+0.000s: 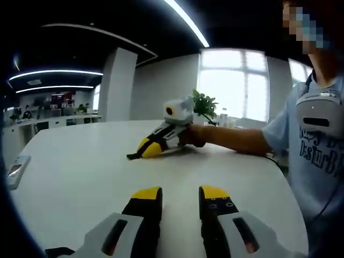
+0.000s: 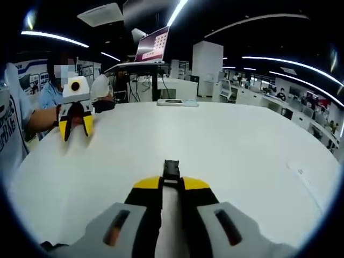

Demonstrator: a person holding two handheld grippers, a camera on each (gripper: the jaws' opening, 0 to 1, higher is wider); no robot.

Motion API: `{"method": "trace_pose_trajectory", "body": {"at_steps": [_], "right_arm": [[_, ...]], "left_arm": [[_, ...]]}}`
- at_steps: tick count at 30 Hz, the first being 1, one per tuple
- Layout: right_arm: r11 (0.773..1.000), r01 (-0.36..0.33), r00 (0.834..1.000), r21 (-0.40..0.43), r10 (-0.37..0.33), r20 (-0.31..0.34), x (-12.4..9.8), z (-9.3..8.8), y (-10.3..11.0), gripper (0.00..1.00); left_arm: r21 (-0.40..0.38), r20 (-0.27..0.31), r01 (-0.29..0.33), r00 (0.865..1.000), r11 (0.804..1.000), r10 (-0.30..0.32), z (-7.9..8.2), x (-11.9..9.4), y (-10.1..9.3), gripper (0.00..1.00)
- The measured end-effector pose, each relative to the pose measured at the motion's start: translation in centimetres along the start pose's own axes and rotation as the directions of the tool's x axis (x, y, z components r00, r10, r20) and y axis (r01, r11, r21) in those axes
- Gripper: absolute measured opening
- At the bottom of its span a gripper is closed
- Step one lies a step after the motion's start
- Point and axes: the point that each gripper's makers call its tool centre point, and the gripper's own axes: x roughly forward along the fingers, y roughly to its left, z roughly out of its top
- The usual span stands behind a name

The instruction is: Snap the two parts of the plastic buckle together until the buckle closes and remains connected.

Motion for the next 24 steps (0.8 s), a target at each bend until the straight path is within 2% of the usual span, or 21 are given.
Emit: {"method": "trace_pose_trajectory", "body": {"at_steps": [13, 20, 24], "right_arm": [[0.999, 0.032, 0.999, 0.013, -0.032, -0.002, 0.1, 0.0, -0.7, 0.16], [0.999, 0.040, 0.999, 0.026, -0.040, 0.001, 0.1, -0.1, -0.8, 0.17], [0.999, 0.044, 0.999, 0.030, -0.044, 0.001, 0.1, -0.1, -0.8, 0.18]], "left_arm": [[-0.002, -0.012, -0.034, 0.999, 0.999, 0.034, -0.2, 0.1, 0.7, 0.27], [0.002, -0.002, -0.112, 0.994, 0.994, 0.112, 0.1, -0.2, 2.1, 0.27], [-0.006, -0.016, -0.139, 0.990, 0.990, 0.139, -0.1, -0.3, 2.6, 0.27]]}}
